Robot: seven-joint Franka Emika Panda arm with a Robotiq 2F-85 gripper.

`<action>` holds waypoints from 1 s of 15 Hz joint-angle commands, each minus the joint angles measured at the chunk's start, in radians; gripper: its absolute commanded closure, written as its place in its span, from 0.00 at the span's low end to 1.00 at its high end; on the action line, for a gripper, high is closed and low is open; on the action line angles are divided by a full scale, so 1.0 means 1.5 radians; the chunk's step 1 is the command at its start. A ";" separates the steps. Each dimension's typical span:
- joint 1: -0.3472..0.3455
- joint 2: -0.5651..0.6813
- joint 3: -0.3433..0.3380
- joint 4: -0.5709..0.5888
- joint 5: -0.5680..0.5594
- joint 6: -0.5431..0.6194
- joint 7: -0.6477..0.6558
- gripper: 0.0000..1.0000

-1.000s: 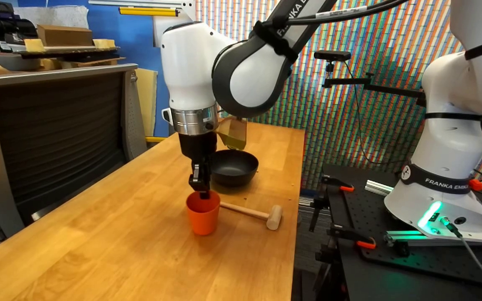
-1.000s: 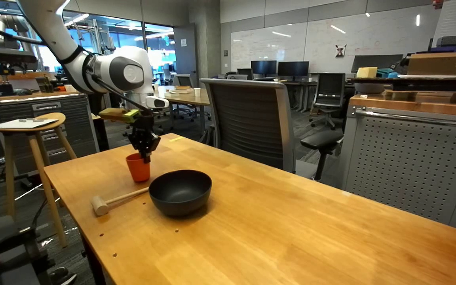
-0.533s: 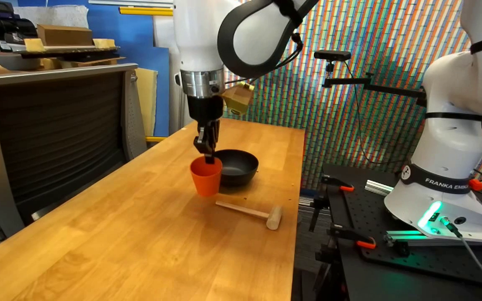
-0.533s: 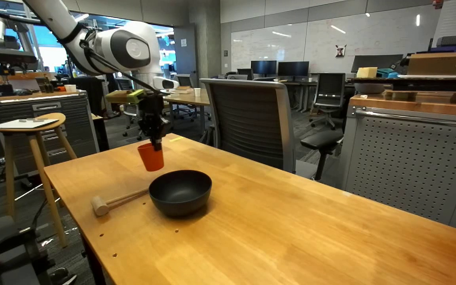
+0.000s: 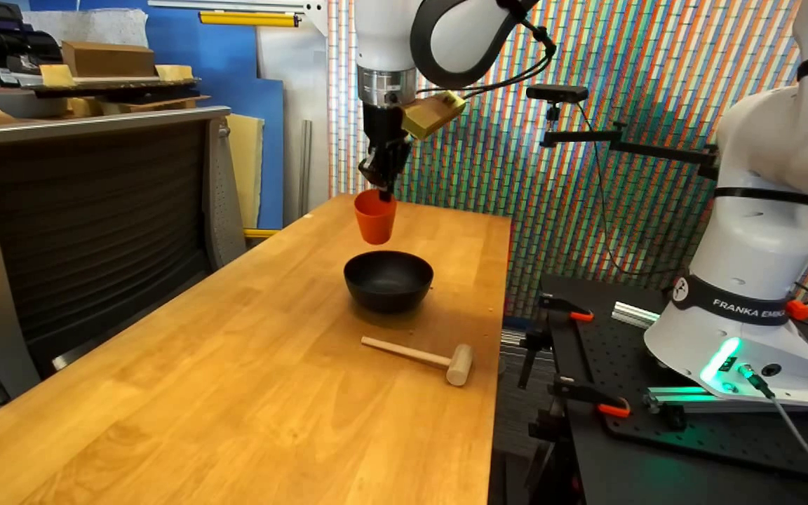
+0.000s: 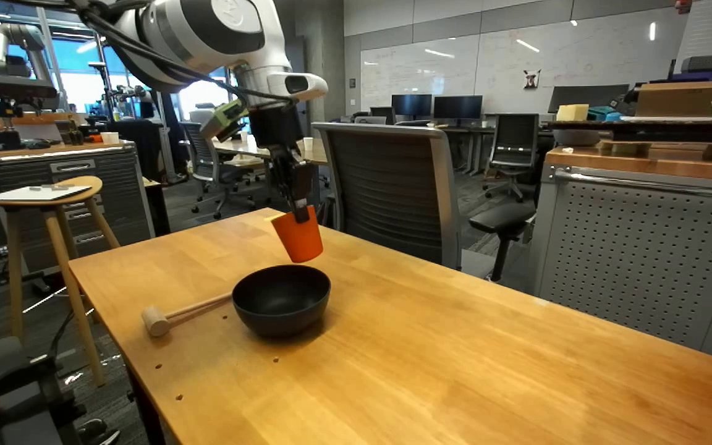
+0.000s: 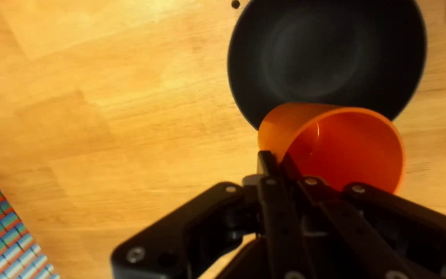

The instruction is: Put the cup in the bowl

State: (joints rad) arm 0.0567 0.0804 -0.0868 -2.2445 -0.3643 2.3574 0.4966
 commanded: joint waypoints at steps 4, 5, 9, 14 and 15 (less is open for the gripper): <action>-0.025 0.038 0.010 -0.051 0.080 0.010 0.022 0.96; -0.025 0.051 0.012 -0.056 0.098 0.025 0.012 0.96; -0.028 0.097 0.019 -0.052 0.185 0.076 -0.036 0.95; -0.015 0.090 0.006 -0.043 0.173 0.089 -0.061 0.58; -0.015 0.067 0.011 -0.050 0.176 0.081 -0.076 0.49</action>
State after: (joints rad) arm 0.0321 0.2437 -0.0752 -2.3169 -0.1047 2.4986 0.4422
